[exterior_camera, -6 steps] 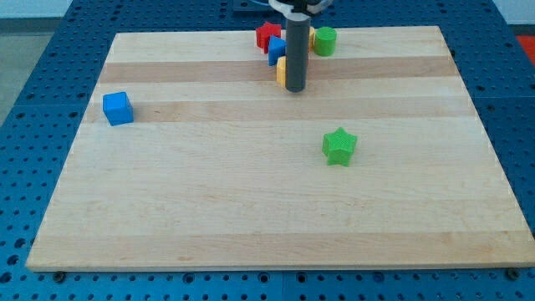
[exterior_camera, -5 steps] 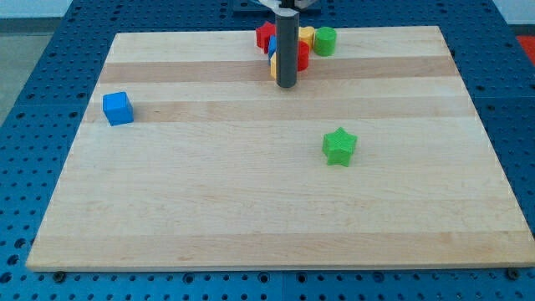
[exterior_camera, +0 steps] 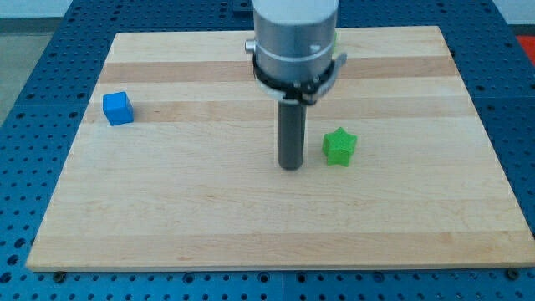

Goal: Move the green star to the bottom of the red circle

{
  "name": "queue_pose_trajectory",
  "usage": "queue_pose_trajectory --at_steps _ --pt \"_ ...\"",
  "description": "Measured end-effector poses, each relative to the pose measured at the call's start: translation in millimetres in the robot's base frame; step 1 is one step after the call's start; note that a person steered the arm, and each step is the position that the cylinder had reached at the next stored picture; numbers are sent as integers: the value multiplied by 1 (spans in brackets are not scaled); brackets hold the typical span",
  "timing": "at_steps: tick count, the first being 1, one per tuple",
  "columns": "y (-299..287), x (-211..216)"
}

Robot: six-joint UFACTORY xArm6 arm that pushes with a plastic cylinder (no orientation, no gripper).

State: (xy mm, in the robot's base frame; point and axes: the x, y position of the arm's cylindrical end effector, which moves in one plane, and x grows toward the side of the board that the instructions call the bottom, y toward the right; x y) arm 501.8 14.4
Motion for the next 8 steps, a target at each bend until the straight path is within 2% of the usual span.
queue_pose_trajectory --at_steps 1,2,5,8 --pt "19 23" --pt "48 23" --pt "90 -14" --pt "64 -61"
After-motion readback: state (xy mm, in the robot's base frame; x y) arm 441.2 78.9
